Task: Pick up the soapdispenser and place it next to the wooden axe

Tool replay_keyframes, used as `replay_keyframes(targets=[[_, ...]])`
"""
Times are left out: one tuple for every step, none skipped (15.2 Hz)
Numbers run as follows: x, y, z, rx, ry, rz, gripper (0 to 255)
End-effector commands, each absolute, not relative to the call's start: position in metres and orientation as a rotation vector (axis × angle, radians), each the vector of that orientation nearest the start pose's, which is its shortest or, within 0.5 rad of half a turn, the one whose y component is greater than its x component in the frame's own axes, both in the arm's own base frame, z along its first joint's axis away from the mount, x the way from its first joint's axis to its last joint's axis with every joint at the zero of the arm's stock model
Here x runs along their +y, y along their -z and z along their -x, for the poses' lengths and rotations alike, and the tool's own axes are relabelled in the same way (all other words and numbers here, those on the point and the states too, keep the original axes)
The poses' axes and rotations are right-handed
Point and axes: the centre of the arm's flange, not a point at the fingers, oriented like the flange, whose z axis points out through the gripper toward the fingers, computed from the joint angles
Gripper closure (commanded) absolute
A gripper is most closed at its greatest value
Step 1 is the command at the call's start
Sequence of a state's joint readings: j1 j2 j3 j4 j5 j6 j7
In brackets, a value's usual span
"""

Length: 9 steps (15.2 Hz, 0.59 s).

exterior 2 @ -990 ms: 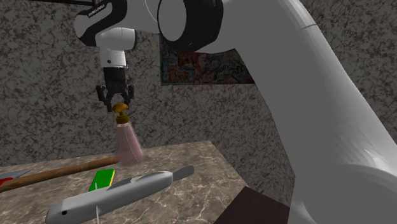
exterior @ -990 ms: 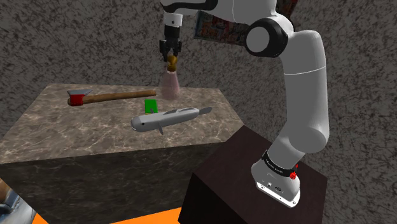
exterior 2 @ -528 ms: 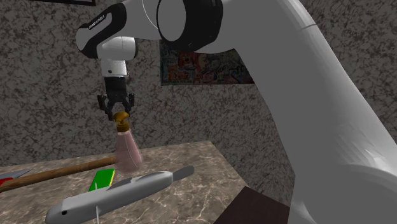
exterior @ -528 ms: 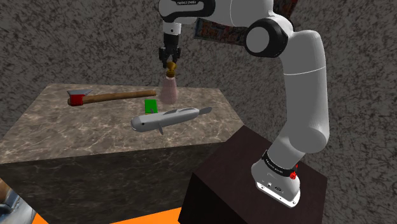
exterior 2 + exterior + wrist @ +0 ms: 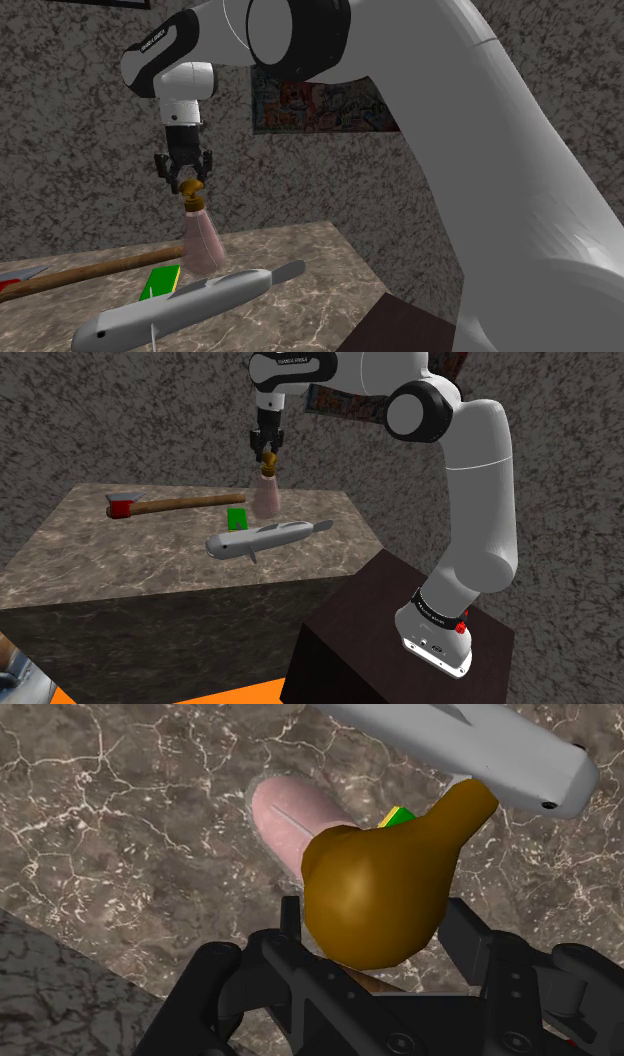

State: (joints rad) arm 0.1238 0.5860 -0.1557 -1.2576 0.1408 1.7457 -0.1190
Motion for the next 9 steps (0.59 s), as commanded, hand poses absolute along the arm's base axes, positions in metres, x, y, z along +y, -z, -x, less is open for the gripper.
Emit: replay_keyframes(targets=[[0.015, -0.415, -0.713, -0.12, -0.133, 3.079, 0], [0.015, -0.415, -0.713, -0.12, -0.133, 3.079, 0], [0.015, -0.415, -0.713, -0.12, -0.133, 3.079, 0], [0.015, -0.415, -0.713, -0.12, -0.134, 3.079, 0], [0.015, -0.415, -0.713, -0.12, -0.134, 3.079, 0], [0.015, -0.415, -0.713, -0.12, -0.133, 3.079, 0], [0.015, -0.428, -0.714, -0.12, -0.133, 3.079, 0], [0.014, -0.442, -0.715, -0.12, -0.133, 3.079, 0], [0.013, -0.455, -0.716, -0.12, -0.133, 3.079, 0]])
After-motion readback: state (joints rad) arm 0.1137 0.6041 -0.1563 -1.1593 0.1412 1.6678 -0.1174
